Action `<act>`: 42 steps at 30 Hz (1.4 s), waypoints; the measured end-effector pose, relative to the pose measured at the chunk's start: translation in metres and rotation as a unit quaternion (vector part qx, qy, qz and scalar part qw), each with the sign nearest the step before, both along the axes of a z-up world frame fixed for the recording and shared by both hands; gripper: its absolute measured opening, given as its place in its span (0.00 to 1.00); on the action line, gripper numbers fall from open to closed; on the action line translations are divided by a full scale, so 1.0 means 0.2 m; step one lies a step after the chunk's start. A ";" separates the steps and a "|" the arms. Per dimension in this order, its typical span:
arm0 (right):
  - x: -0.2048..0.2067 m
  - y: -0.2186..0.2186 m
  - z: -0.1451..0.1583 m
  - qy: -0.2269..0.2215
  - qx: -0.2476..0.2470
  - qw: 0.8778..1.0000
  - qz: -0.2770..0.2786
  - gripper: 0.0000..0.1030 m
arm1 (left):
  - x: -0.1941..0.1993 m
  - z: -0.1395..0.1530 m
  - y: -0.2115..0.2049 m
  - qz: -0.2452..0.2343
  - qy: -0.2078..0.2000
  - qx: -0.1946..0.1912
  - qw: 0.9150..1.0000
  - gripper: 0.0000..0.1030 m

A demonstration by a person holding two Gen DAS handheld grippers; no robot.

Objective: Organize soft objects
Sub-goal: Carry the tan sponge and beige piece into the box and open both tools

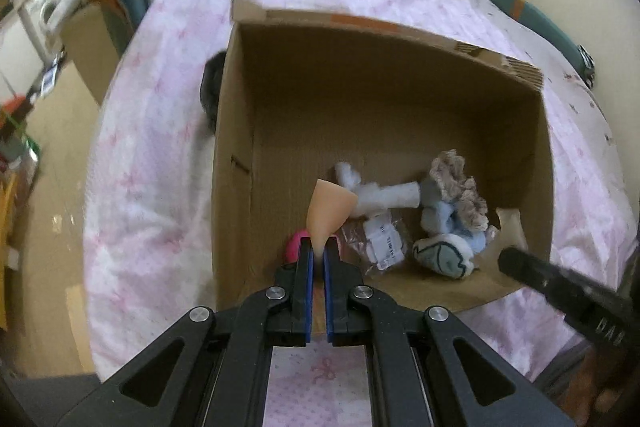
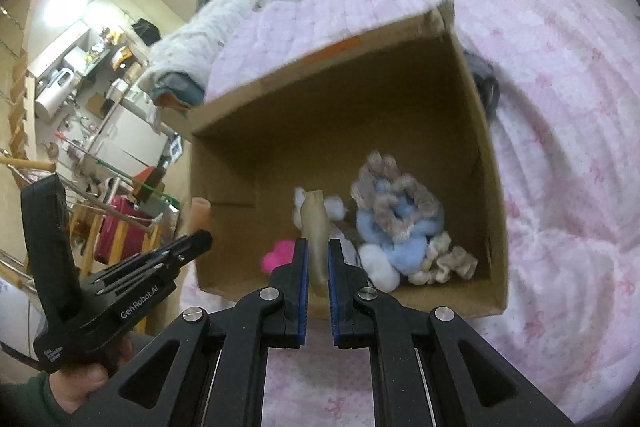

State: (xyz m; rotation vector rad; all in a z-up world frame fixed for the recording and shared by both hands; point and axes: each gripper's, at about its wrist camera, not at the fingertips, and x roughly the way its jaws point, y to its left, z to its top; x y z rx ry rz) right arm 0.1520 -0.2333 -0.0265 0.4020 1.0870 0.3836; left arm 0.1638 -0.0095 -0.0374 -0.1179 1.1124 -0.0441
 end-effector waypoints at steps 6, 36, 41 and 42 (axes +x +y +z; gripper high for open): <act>0.01 0.01 -0.07 0.018 -0.024 1.000 0.008 0.10 | 0.02 -0.02 -0.03 -0.007 -0.004 0.002 1.000 0.04; 0.05 0.00 -0.07 0.002 -0.010 1.000 -0.003 0.26 | -0.02 0.04 -0.09 -0.017 -0.055 0.025 0.998 0.60; 0.05 -0.04 -0.03 -0.012 0.005 1.000 -0.022 0.60 | -0.02 0.06 -0.07 -0.013 -0.061 0.020 0.998 0.64; 0.04 -0.05 -0.02 -0.017 0.009 0.999 -0.028 0.67 | -0.02 0.07 -0.07 -0.010 -0.061 0.018 0.998 0.64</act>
